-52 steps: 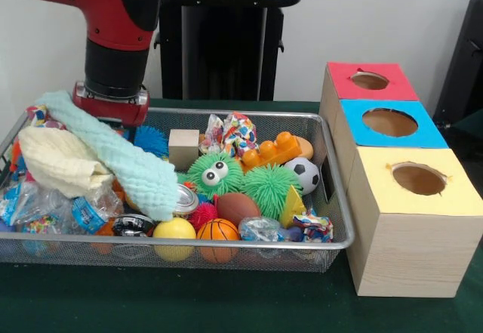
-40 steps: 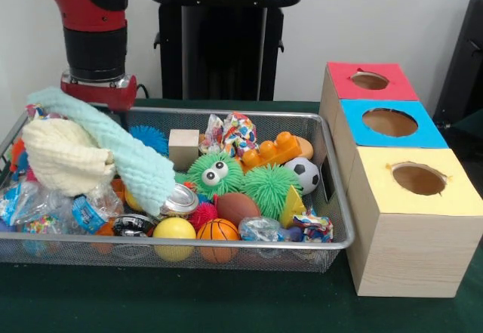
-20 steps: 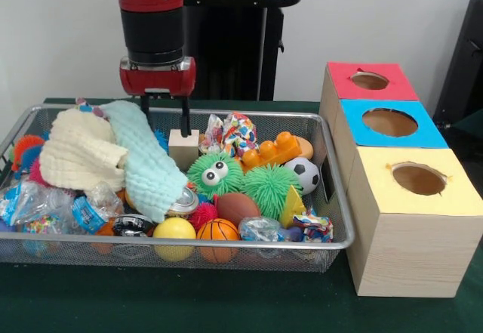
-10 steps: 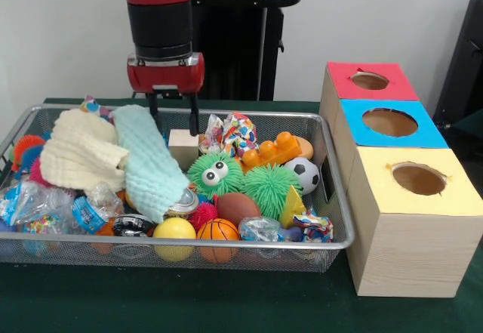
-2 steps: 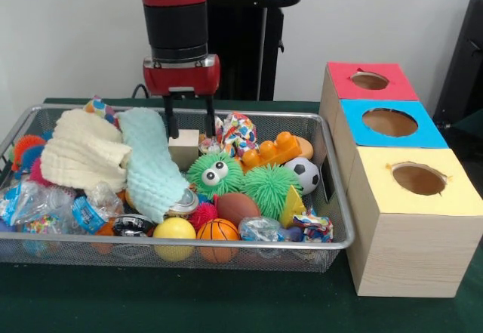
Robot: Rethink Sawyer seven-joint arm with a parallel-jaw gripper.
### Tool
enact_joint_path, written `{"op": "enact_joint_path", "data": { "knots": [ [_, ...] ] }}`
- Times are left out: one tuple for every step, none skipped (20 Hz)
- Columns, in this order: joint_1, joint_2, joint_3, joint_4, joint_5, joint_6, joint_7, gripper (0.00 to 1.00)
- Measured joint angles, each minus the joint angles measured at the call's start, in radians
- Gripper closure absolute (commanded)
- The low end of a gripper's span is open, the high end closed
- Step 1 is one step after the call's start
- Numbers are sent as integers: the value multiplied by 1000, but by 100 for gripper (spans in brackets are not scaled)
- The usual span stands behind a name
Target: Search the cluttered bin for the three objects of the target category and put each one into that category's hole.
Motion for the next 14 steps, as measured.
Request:
{"op": "enact_joint_path", "data": {
  "knots": [
    [11,0,0,0,4,-8,0,0],
    [19,0,0,0,9,-13,0,0],
    [26,0,0,0,15,-17,0,0],
    [34,0,0,0,21,-22,0,0],
    [42,0,0,0,27,-26,0,0],
    [50,0,0,0,34,-31,0,0],
    [59,0,0,0,45,-34,0,0],
    [68,1,0,0,55,-37,0,0],
    [72,2,0,0,61,-38,0,0],
    [75,5,1,0,66,-39,0,0],
    [78,9,1,0,71,-40,0,0],
    [82,12,1,0,76,-41,0,0],
    [82,20,5,0,78,-47,0,0],
    [81,28,8,0,79,-55,0,0]
  ]
}}
